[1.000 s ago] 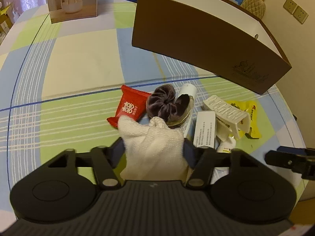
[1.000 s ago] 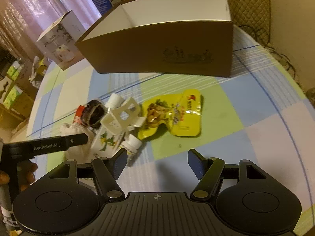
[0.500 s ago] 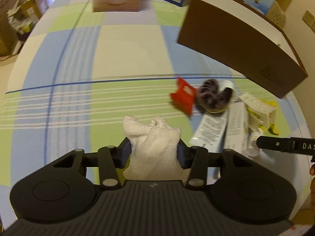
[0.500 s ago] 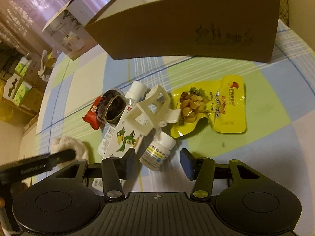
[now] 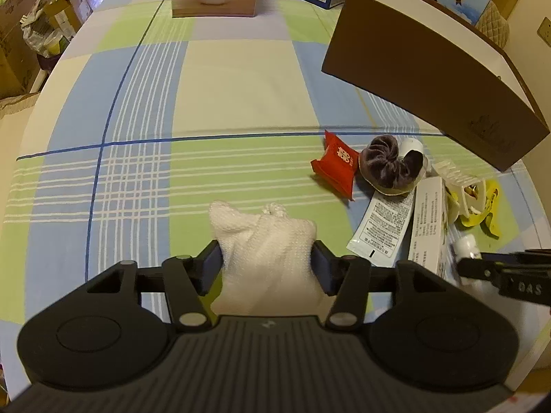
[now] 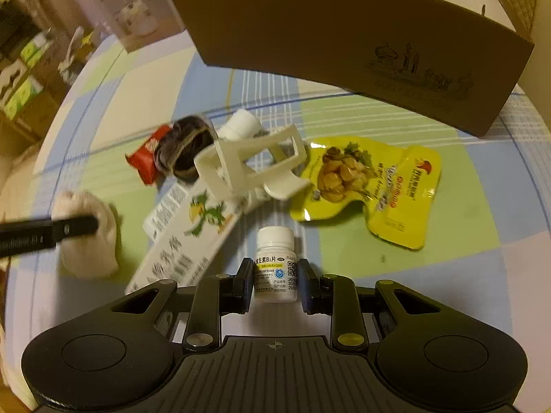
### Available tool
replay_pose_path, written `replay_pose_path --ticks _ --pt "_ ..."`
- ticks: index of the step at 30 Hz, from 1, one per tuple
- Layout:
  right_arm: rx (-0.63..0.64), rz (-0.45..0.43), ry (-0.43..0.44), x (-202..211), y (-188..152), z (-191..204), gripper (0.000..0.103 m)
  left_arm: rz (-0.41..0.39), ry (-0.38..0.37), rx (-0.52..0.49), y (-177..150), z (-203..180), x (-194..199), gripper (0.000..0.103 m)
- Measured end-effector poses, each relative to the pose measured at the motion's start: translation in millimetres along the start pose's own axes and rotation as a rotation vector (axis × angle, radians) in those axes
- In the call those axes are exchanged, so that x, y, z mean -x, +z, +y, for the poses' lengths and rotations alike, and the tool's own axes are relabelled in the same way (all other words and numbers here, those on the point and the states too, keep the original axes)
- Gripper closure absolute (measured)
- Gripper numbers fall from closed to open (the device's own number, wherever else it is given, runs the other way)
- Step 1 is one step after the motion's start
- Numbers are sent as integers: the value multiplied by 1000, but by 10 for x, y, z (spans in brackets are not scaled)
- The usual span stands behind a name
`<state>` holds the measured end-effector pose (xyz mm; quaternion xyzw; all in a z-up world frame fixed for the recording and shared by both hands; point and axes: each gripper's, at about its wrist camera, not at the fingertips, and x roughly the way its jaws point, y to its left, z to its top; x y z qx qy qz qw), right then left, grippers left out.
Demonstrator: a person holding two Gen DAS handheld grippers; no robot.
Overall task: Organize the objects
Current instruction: 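Grasp the white mesh cloth bag with the left tool while the right tool grasps the white pill bottle, then carry the cloth bag into the brown box and release while the right tool drops the pill bottle there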
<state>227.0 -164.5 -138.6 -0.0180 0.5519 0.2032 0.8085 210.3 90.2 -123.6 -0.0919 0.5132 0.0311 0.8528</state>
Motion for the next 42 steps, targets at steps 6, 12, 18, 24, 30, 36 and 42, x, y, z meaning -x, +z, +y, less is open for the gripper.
replay_pose_path --ticks 6,12,18,24,30,36,42 --pt "8 6 -26 127 -178 -157 79 16 23 -64 -46 -114 -73 39" --pt "-34 -19 -21 224 -302 -302 79 18 50 -60 -65 -140 -135 46" --pt "-39 -46 -34 247 -340 -308 79 18 40 -109 -85 -223 -109 58" --pt "-26 -58 -48 214 -311 -277 79 32 9 -159 -187 -396 -69 59" --pt "5 -59 -57 178 -290 -240 79 34 13 -161 -220 -431 -39 60" --pt "12 -59 -46 189 -305 -254 79 38 21 -166 -230 -429 -15 60" --pt "4 -47 -19 221 -331 -287 79 42 20 -166 -236 -432 3 61"
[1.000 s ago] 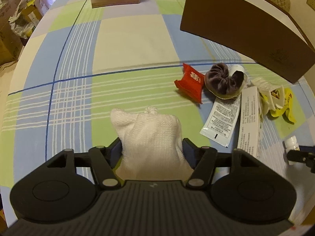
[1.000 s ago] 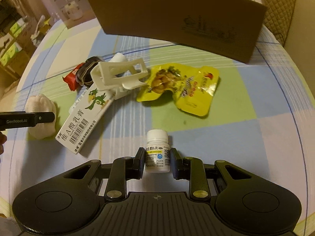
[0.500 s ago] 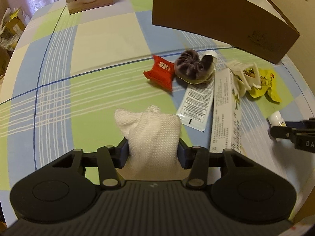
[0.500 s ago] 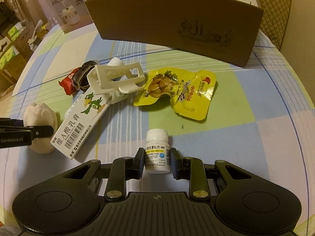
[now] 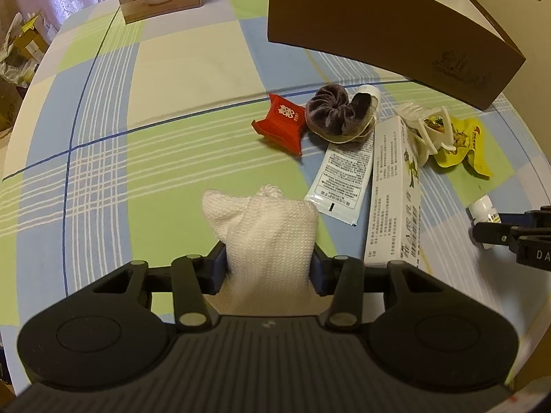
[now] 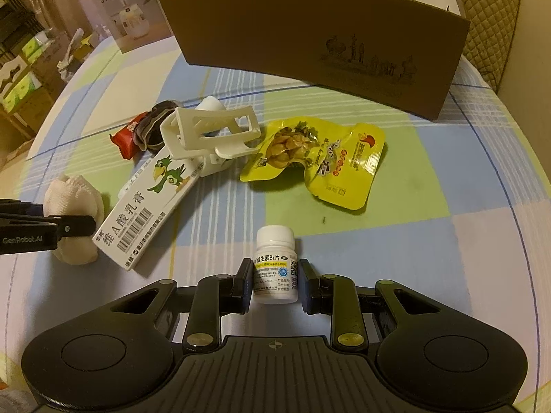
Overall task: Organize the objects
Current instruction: 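Carry the cloth bag into the brown box and release while the right tool drops the pill bottle there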
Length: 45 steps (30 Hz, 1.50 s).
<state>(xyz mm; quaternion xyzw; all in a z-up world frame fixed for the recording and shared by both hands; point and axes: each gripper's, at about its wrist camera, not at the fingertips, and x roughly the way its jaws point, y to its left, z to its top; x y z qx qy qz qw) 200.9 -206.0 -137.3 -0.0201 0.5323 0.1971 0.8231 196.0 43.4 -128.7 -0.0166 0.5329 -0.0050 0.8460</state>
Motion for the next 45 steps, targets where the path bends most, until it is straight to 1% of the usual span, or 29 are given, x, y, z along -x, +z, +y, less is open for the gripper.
replay_pose_path --ticks 6,10,13,16,19,24,26,28,32,35,37,41,45 --pt "-27 1 43 110 -21 -59 79 -10 0 14 8 27 110 62" --pt "-50 -32 66 280 28 -136 79 -51 -3 22 104 40 279 62" --pt "-64 -68 73 416 143 -215 79 -92 -15 30 252 30 413 62" --pt "-73 -124 75 575 324 -313 79 -141 -28 18 455 -32 536 62" --pt "-65 -191 59 726 560 -417 79 -191 -50 -3 701 -126 615 62" --pt "-57 -294 38 879 1034 -614 79 -266 -72 -46 1210 -332 640 62" --pt "-54 -323 28 897 1222 -679 79 -297 -83 -63 1425 -428 626 62" --pt "-49 -341 16 878 1414 -733 79 -310 -96 -72 1634 -521 571 62" --pt "-32 -335 -17 724 1735 -824 79 -315 -86 -106 2082 -701 389 62" --pt "-25 -300 -48 547 1897 -907 79 -301 -85 -117 2379 -776 240 62" --pt "-30 -268 -70 415 1996 -983 79 -277 -79 -127 2529 -795 125 62" --pt "-31 -206 -102 204 2130 -1105 79 -210 -53 -181 2731 -845 -177 62" --pt "-19 -177 -119 88 2203 -1182 79 -140 -31 -235 2823 -891 -458 62"
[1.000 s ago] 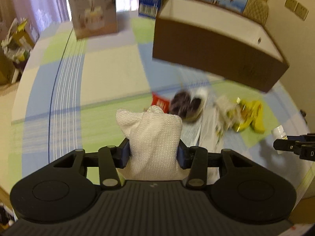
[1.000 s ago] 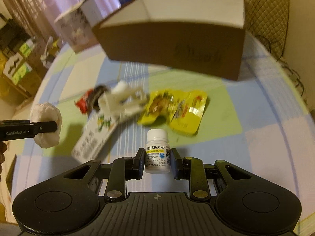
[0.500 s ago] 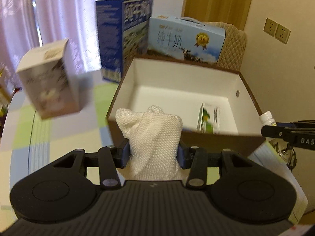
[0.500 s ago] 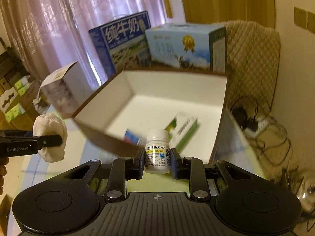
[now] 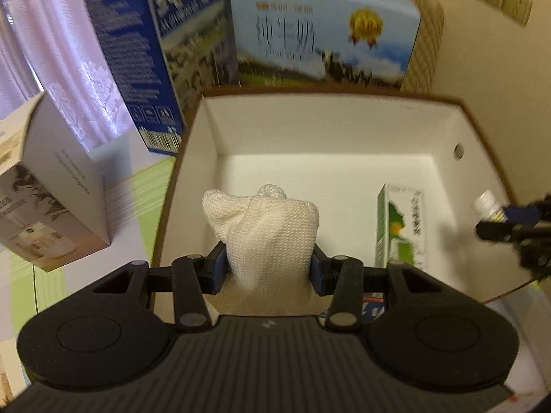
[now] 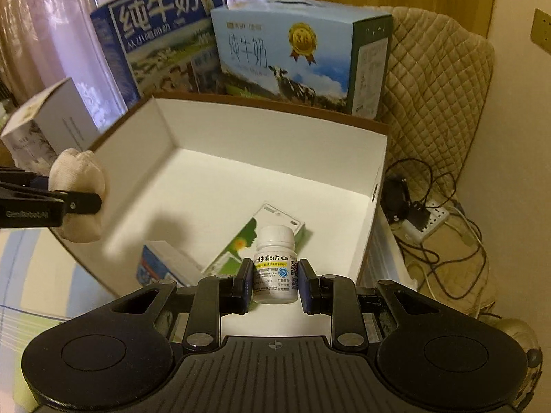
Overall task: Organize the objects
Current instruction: 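Carry the cloth bag into the brown box and release while the right tool drops the pill bottle there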
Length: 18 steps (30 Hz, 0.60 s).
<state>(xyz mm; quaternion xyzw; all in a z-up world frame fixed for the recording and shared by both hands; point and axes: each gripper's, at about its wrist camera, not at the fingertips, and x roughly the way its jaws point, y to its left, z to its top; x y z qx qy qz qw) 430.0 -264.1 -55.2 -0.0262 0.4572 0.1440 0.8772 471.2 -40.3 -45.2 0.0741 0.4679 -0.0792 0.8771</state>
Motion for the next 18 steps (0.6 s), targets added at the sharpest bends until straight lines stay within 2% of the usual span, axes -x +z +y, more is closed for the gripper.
replay_pose_path --ticks 5,10,14,18 --pt "20 18 -4 -69 38 -11 79 75 23 -38 24 8 -293 61" --pt "27 29 -9 -92 62 14 79 103 20 -80 26 -3 -419 56" --pt "24 35 -19 -126 71 19 79 94 27 -112 18 -29 -427 39" --pt "24 37 -39 -155 72 21 79 87 23 -118 17 -24 -392 35"
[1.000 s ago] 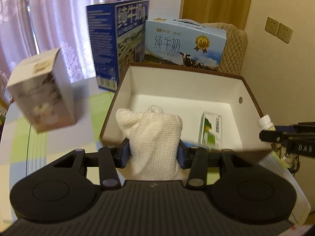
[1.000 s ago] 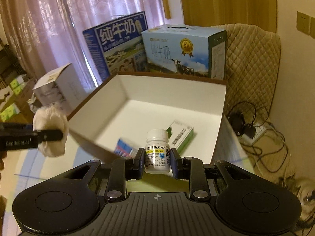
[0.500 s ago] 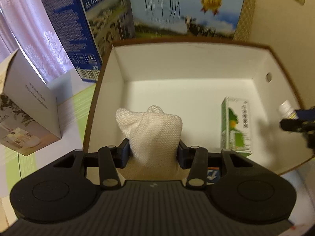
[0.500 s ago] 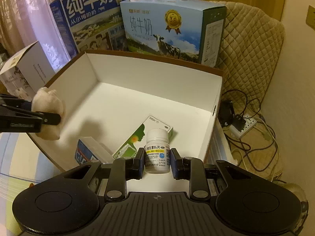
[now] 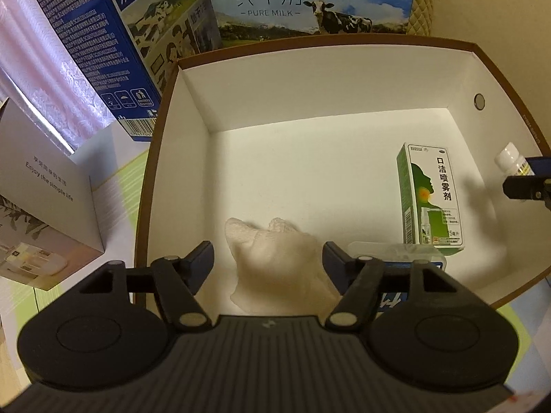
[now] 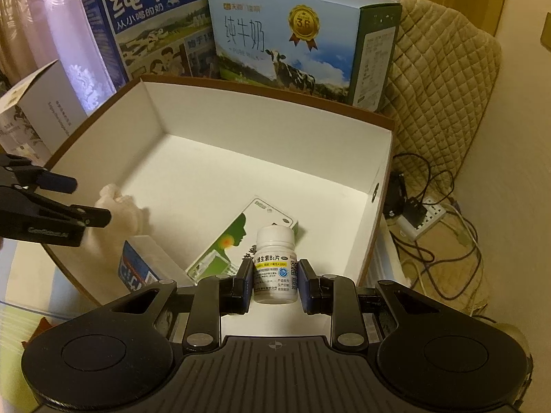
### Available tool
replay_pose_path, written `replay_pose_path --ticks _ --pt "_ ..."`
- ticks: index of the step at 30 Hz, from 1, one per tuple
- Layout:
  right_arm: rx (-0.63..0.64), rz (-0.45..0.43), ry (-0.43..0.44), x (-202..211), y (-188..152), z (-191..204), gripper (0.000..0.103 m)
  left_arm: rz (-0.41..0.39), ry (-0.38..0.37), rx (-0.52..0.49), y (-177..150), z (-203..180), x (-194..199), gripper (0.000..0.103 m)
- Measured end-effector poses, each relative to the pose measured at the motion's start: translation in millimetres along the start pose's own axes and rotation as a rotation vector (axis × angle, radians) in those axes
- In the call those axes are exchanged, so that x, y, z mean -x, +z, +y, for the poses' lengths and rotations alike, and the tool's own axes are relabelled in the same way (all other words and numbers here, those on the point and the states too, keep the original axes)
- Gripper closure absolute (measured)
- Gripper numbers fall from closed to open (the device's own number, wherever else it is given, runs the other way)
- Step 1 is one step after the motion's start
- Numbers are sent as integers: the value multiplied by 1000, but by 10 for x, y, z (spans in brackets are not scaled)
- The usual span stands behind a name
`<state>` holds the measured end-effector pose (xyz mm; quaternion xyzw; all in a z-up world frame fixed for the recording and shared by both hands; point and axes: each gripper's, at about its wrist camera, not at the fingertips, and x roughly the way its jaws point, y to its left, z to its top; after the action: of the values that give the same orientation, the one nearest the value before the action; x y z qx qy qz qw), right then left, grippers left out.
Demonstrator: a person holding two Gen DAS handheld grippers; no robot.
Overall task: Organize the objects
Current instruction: 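Carry the cloth bag into the brown box and release while the right tool drops the pill bottle there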
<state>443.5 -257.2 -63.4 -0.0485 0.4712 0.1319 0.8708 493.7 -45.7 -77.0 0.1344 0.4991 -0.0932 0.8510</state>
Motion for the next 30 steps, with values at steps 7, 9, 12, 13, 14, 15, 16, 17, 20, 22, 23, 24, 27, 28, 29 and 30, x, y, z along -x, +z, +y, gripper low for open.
replay_pose_path --ticks 7,9,12,13,14,15,16,17,20,22,23,24,27,28,29,30 --pt "-11 -20 7 -7 30 -40 79 -24 0 15 -29 49 113 28" --pt "-25 -32 26 23 32 -64 79 -37 -4 26 -41 66 179 27" --pt "-40 -54 57 116 20 -86 78 -62 -17 48 -62 96 309 27" --pt "-45 -63 65 158 11 -91 78 -70 -20 54 -67 101 352 26" --pt "-49 -71 70 193 1 -90 78 -82 -22 59 -77 105 411 24" --pt "-55 -81 76 239 -15 -93 78 -92 -23 64 -88 107 464 24" --pt "-58 -87 81 275 -23 -88 78 -102 -25 71 -103 109 525 23" --pt "-60 -92 85 315 -43 -80 78 -109 -29 79 -115 115 572 23" --pt "-74 -106 103 443 -110 -75 78 -131 -41 107 -176 137 739 23" --pt "-89 -120 115 544 -173 -74 78 -144 -41 124 -242 146 851 23" --pt "-96 -127 119 592 -206 -78 78 -150 -40 134 -279 148 897 22" --pt "-102 -132 123 641 -245 -78 78 -153 -42 145 -324 152 948 22" --pt "-116 -140 133 767 -354 -75 78 -159 -39 173 -478 155 1081 22" --pt "-120 -141 137 809 -394 -71 78 -158 -36 182 -531 154 1121 22" --pt "-123 -139 140 847 -434 -59 78 -159 -34 190 -586 155 1158 22" --pt "-126 -139 142 882 -471 -49 78 -161 -36 198 -647 153 1200 21"
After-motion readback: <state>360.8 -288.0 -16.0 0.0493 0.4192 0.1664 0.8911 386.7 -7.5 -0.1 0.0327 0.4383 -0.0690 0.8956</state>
